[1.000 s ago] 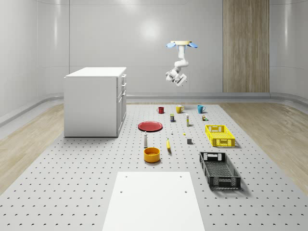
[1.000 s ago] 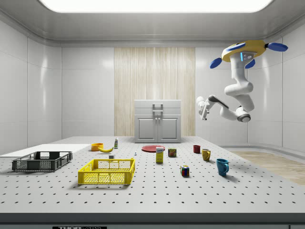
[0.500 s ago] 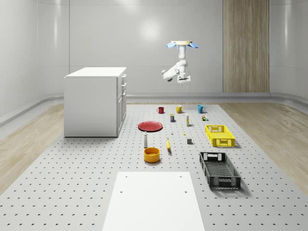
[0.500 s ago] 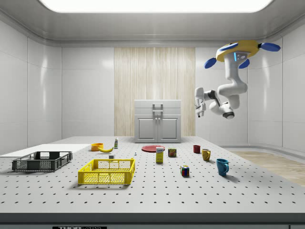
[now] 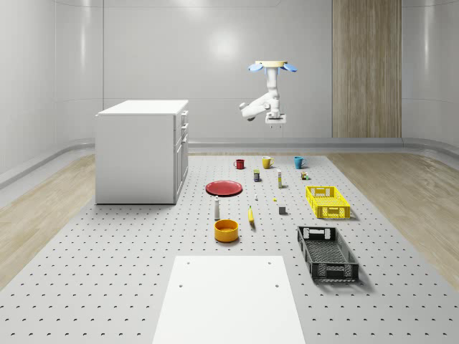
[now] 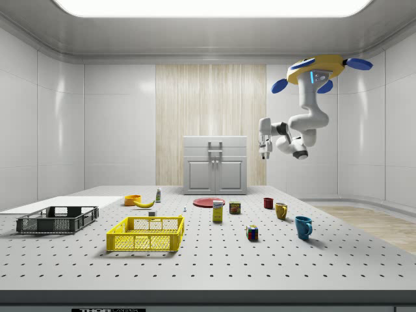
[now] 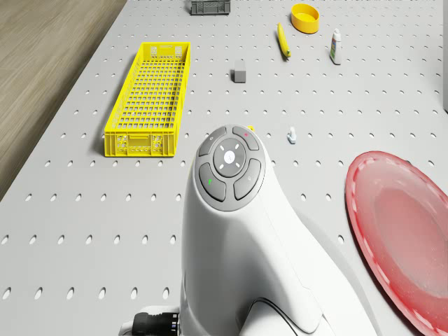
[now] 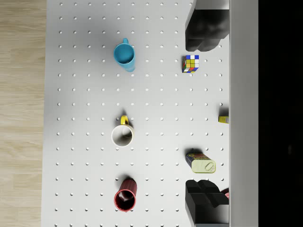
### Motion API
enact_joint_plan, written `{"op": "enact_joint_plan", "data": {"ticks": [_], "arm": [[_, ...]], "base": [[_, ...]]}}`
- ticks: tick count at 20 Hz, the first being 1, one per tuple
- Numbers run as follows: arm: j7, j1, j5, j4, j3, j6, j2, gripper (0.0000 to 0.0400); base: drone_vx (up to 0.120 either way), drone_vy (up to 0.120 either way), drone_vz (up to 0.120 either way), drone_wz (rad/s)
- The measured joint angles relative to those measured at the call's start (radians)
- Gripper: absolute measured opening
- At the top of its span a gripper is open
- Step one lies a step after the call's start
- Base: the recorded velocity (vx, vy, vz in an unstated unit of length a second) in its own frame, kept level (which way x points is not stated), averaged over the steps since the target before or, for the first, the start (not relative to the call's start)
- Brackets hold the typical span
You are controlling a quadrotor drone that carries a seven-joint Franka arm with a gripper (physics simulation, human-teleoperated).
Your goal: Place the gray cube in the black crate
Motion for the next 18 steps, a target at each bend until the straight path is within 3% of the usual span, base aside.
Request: {"op": "enact_joint_plan", "data": {"ticks": [3,18], "arm": [[0.010,-0.013,0.006,0.001,0.009,0.010,-0.017,0.0400],[0.042,-0.048,0.045,0.006,0.038,0.075,-0.096,0.0400]], "base": [[0.120,0.000,-0.013,0.000],[0.120,0.000,-0.099,0.000]]}}
